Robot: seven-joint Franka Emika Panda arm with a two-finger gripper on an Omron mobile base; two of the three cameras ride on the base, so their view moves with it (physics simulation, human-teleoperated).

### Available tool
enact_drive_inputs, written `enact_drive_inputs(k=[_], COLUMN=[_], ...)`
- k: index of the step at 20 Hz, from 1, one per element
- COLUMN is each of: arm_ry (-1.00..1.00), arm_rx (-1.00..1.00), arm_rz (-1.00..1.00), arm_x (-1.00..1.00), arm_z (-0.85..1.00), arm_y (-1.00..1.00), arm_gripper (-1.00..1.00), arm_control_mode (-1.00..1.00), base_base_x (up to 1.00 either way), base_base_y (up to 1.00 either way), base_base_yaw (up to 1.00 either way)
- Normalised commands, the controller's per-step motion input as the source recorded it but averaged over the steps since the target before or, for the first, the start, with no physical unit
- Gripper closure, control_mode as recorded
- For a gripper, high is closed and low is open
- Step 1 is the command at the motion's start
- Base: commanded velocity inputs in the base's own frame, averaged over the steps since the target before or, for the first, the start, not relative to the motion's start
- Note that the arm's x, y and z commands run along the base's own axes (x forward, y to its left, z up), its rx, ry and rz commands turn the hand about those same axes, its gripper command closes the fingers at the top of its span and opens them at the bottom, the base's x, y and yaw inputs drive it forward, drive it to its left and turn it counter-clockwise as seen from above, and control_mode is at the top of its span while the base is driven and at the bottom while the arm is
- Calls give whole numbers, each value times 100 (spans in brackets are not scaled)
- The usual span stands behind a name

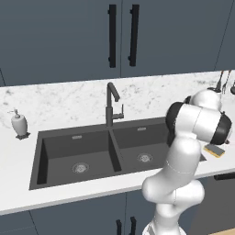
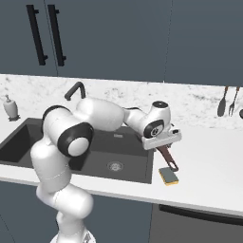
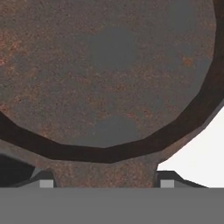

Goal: Pick the pan and sponge and place them into the sink. Then turn on the water.

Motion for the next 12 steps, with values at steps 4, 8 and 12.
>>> enact_drive_inputs(k=[4,8,12], arm_ry=[0,0,0], arm_rx=[0,0,-1], arm_rz=[0,0,0], arm_x=[-9,-2,-1], arm_z=[16,15,6], arm_y=[53,39,35], arm_gripper=[100,100,100], arm_control_mode=[-100,-100,-100], base_base_x=[0,0,0], base_base_y=[0,0,0], base_base_yaw=[0,0,0])
